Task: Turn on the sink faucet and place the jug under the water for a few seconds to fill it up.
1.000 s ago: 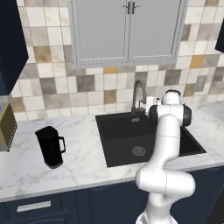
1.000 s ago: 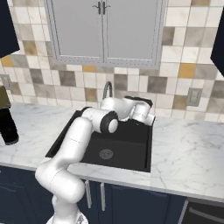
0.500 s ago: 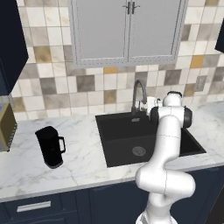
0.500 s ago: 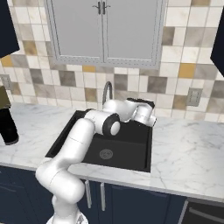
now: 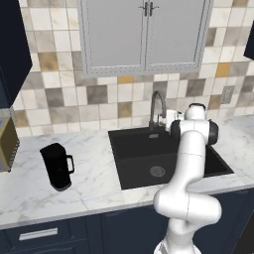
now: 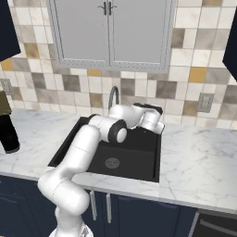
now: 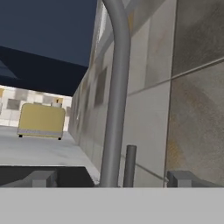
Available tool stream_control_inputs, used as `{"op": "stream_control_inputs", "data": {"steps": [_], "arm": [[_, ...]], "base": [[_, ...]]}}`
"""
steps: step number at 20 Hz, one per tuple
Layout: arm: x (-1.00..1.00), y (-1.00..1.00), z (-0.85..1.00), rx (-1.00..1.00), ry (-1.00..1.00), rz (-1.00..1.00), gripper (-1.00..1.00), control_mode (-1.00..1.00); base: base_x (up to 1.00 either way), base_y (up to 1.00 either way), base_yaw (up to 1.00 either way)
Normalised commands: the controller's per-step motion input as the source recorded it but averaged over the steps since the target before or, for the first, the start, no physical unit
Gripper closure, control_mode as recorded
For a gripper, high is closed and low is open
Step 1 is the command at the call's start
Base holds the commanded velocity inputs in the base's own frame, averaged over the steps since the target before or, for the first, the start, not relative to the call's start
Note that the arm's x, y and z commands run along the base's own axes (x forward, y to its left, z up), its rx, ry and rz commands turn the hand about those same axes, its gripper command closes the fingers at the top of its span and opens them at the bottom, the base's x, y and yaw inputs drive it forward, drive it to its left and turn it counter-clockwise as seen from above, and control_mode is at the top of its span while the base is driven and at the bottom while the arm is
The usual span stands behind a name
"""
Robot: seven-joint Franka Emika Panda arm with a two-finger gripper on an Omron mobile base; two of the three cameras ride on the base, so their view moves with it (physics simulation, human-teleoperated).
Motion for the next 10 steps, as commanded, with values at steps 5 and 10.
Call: {"op": "stream_control_inputs", "data": {"steps": [5, 10], "arm": [[0.26, 0.01, -0.01, 0.0, 0.09, 0.0, -1.0, -1.0], [0.18, 0.06, -0.05, 0.0, 0.12, 0.0, -1.0, -1.0]], "base": [[0.0, 0.0, 0.0], [0.0, 0.0, 0.0]]}}
